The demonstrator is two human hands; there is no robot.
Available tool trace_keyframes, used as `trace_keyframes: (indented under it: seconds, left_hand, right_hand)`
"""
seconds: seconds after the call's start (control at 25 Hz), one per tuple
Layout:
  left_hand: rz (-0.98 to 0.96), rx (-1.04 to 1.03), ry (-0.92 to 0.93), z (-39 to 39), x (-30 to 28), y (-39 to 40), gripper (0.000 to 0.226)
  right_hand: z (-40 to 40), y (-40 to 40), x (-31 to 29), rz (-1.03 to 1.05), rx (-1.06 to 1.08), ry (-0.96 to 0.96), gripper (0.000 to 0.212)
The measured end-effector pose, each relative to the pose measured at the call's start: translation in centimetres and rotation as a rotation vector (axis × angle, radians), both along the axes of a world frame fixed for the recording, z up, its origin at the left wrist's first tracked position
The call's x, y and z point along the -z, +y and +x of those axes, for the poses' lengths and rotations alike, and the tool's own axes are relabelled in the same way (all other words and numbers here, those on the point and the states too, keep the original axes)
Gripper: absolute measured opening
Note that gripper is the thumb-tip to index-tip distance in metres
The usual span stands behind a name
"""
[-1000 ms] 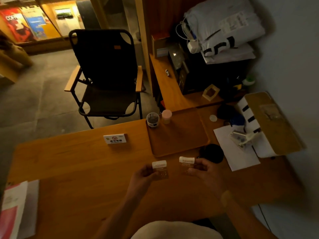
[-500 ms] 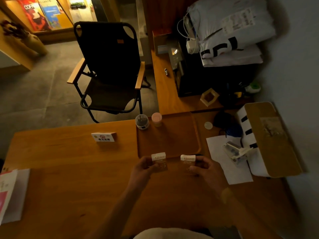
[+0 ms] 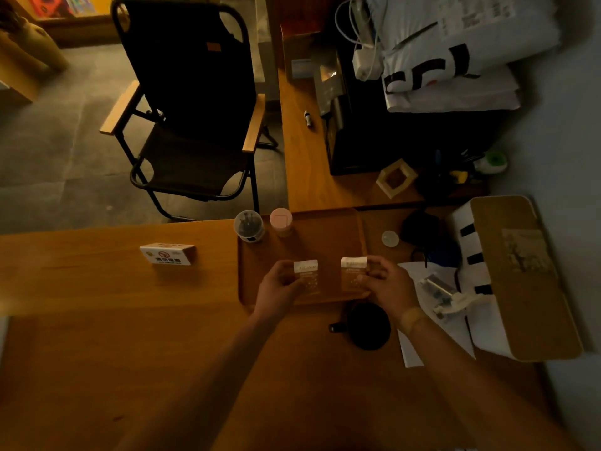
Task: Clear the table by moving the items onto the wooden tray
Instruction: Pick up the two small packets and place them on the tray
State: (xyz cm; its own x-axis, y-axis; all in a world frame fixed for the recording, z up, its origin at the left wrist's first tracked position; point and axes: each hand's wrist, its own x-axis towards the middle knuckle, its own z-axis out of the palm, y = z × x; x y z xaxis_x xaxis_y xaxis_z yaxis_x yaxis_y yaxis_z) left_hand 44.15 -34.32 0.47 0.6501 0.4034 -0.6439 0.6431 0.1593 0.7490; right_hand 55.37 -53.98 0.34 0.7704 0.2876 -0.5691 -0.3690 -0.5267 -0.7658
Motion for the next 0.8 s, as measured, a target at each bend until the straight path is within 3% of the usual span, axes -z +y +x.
trace_keyframes:
  seconds: [0.32, 0.48, 0.6, 0.8]
  left_hand:
    - [0.077, 0.043, 0.002, 5.1, 5.0, 1.3, 0.03]
    - [0.173, 0.127, 0.023, 7.0, 6.7, 1.3, 0.038]
    - [0.239, 0.159, 0.017, 7.5, 7.5, 1.1, 0.035]
    - [0.512, 0.244, -0.018, 7.4, 8.1, 0.0, 0.031]
  right_hand:
    - [5.2, 3.0, 5.5, -0.125, -0.076, -0.013, 0.042]
    - [5.6, 3.7, 6.9, -0.161, -0.073, -0.037, 0.041]
    - [5.3, 4.1, 7.1, -0.21, -0.138, -0.125, 0.04]
    - [4.4, 3.7, 7.6, -0.324, -0.186, -0.313, 0.047]
